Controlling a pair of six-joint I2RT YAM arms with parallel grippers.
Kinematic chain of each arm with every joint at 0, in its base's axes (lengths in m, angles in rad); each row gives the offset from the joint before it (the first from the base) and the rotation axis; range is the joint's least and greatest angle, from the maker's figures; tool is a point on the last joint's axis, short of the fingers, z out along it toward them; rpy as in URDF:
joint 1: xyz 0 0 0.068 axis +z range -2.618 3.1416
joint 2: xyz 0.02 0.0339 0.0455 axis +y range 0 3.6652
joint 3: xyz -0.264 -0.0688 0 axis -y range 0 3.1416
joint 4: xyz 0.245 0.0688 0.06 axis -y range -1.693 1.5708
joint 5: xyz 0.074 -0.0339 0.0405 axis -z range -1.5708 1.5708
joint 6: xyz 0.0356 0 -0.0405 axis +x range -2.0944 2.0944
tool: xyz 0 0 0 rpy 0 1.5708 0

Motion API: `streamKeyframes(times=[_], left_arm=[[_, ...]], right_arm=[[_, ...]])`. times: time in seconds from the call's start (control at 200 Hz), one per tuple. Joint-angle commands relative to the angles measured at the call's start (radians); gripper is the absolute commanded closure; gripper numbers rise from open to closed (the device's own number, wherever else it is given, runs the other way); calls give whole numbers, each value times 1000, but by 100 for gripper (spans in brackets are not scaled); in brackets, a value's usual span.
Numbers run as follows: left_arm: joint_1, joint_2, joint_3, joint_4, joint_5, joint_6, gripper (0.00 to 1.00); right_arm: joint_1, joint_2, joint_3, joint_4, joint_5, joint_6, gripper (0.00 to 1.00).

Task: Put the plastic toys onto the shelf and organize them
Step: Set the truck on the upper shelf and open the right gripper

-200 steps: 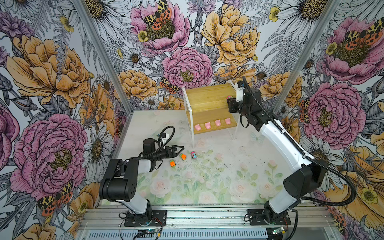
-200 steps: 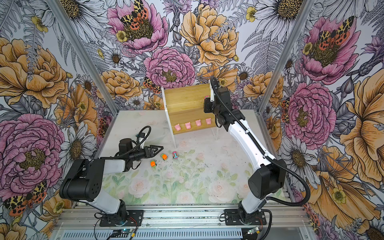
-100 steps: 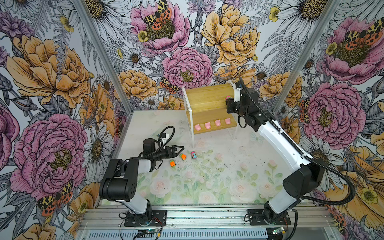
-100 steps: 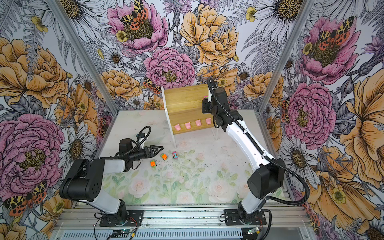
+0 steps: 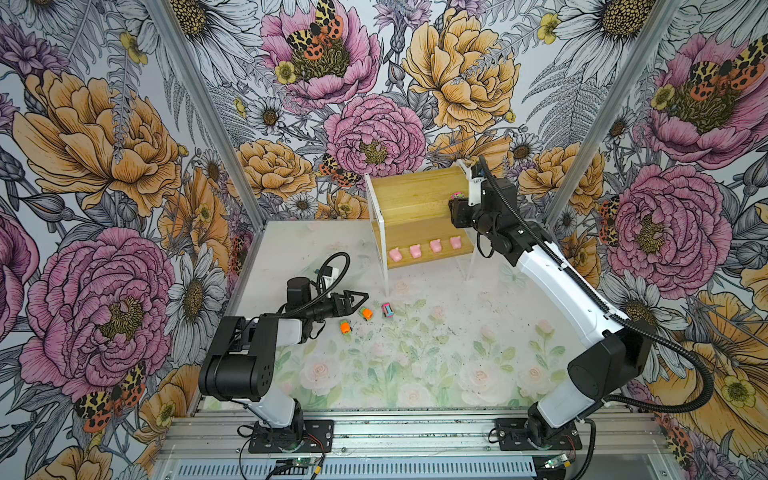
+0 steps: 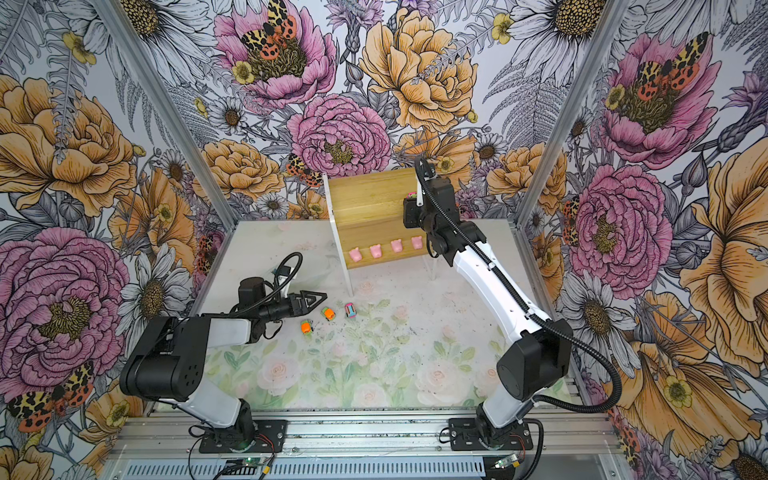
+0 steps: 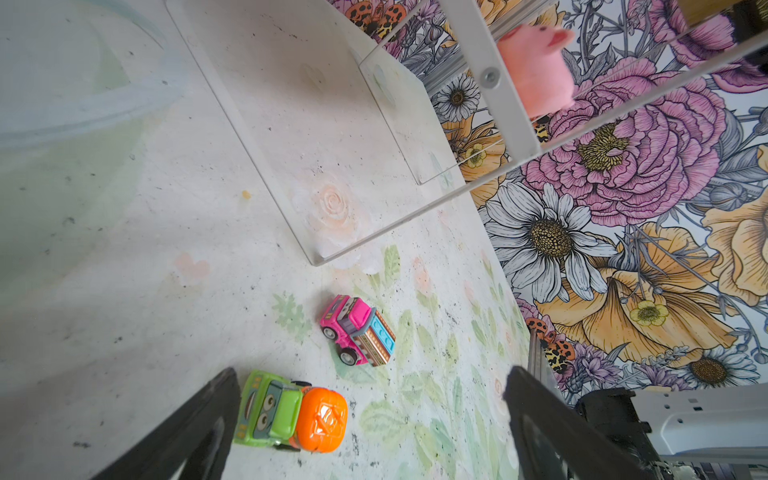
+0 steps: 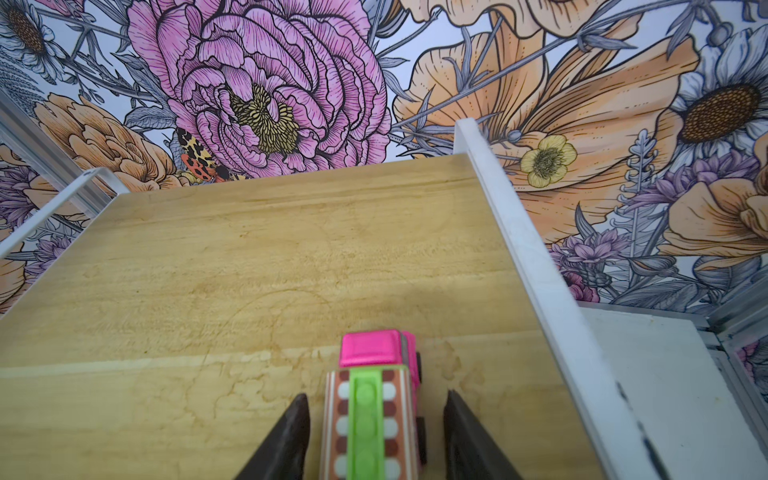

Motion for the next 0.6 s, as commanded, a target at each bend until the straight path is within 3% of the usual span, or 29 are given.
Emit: streamKeyframes(times=[0.0, 0.28, 0.59], left_arm=[[9, 9, 2, 16, 23, -3, 1], [7, -49, -15, -35, -10, -7, 1], [-57, -141, -55, -125, -54, 24, 1]], right_arm=[[8, -72, -23, 9, 18, -7, 44], [16, -239, -164, 9, -78, 17, 41], [123, -461, -467, 13, -63, 54, 41]])
